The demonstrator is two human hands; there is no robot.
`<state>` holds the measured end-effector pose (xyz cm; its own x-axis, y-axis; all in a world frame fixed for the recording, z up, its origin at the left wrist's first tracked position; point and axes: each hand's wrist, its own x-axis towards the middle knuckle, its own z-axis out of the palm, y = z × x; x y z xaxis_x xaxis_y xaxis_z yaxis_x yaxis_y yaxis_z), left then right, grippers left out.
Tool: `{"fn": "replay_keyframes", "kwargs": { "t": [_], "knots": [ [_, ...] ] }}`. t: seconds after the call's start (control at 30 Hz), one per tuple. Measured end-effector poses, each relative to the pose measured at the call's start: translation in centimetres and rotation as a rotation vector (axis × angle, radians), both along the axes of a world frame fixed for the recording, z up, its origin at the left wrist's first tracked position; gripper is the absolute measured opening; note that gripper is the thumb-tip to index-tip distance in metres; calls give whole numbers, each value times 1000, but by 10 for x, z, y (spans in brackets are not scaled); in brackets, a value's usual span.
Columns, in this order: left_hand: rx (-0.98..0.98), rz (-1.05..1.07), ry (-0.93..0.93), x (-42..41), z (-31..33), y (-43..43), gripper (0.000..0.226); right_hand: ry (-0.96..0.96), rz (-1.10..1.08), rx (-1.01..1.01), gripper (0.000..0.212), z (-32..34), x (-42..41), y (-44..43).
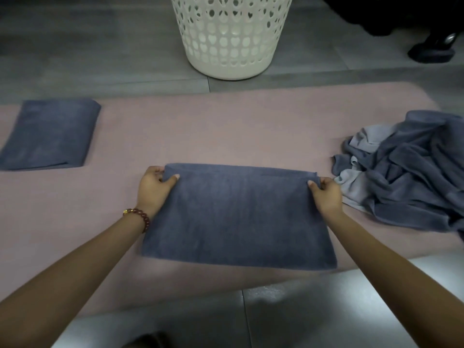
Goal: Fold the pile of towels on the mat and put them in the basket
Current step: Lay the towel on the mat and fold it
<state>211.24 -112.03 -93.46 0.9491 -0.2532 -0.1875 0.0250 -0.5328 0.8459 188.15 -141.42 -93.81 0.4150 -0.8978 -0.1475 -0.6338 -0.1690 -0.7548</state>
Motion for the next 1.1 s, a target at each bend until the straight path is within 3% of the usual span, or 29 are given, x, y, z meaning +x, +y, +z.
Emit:
{"fn": "replay_keyframes", "kwargs": {
  "t": [0.1, 0.23, 0.43, 0.57, 0.7, 1.1],
  "knots": [
    [-152, -35, -33, 3, 3, 0, 19, -114, 23, -85, 15, 2, -6, 3],
    [-227, -68, -110, 7, 5, -3, 33, -184, -31, -100, 23, 6, -4, -5],
    [-43, -157, -125, 15, -11, -4, 23, 58, -21, -44, 30, -6, 7, -19],
    [64, -244, -281, 15, -13, -4, 29, 99, 5, -160, 26, -4, 12, -12],
    [89, -250, -324, 18, -16, 0, 30, 111, 7, -196, 28, -4, 11, -11],
    [65, -141, -170, 22, -18, -3, 34, 296, -23, -120, 29, -2, 25, -21]
  ]
}}
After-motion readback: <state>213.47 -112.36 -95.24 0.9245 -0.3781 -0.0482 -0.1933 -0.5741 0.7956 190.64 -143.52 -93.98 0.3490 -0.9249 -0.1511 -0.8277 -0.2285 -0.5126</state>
